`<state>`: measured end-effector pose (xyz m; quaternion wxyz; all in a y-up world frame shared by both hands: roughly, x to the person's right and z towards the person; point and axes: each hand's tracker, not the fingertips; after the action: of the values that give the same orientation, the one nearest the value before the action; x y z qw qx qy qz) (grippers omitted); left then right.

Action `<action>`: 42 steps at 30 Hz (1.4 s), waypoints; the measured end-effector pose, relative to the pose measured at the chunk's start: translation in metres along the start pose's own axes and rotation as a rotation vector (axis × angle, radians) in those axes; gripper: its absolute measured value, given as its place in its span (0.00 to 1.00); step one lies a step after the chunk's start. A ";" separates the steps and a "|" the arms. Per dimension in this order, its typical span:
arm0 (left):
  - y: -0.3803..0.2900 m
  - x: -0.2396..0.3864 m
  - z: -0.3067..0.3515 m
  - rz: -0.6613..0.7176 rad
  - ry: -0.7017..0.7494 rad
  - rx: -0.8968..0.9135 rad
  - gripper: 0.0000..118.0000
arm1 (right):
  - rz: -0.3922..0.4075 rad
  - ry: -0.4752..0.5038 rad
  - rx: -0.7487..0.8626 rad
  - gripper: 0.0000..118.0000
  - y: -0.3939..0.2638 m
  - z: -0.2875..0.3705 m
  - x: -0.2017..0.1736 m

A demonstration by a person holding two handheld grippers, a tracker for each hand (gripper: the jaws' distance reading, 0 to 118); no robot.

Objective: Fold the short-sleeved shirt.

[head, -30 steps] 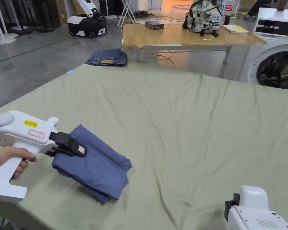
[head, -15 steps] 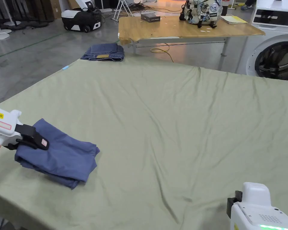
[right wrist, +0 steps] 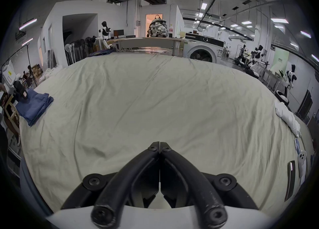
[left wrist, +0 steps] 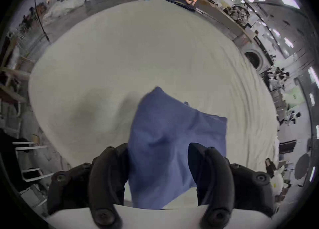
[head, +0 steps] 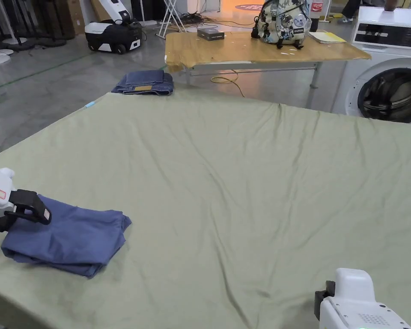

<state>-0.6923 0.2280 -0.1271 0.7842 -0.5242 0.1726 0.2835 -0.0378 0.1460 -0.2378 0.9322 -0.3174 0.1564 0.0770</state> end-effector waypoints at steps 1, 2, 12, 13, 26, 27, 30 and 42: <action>0.002 -0.002 0.005 0.008 0.051 0.034 0.56 | 0.002 0.001 0.001 0.00 0.000 0.000 0.000; 0.003 -0.001 0.011 0.003 0.110 0.055 0.56 | 0.003 0.001 0.002 0.00 0.001 0.002 -0.001; -0.031 0.050 0.013 -0.199 0.056 0.238 0.44 | -0.002 -0.004 0.020 0.00 0.002 0.007 0.000; -0.039 0.062 0.006 -0.229 0.045 0.243 0.34 | -0.001 -0.010 0.026 0.00 0.002 0.008 0.001; -0.111 0.215 -0.045 -0.413 -0.096 0.467 0.00 | -0.038 -0.064 0.074 0.00 0.006 0.024 0.032; -0.123 0.232 -0.045 -0.437 -0.094 0.487 0.00 | -0.048 -0.072 0.085 0.00 0.006 0.026 0.035; -0.144 0.271 -0.044 -0.462 -0.131 0.552 0.00 | -0.067 -0.091 0.112 0.00 0.014 0.039 0.047; -0.233 0.387 -0.034 -0.537 -0.224 0.826 0.00 | -0.158 -0.177 0.296 0.00 0.024 0.066 0.098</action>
<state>-0.2436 0.2314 -0.1919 0.9851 -0.1626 0.0443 0.0341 0.0640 0.2102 -0.2348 0.9820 -0.1798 0.0578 0.0072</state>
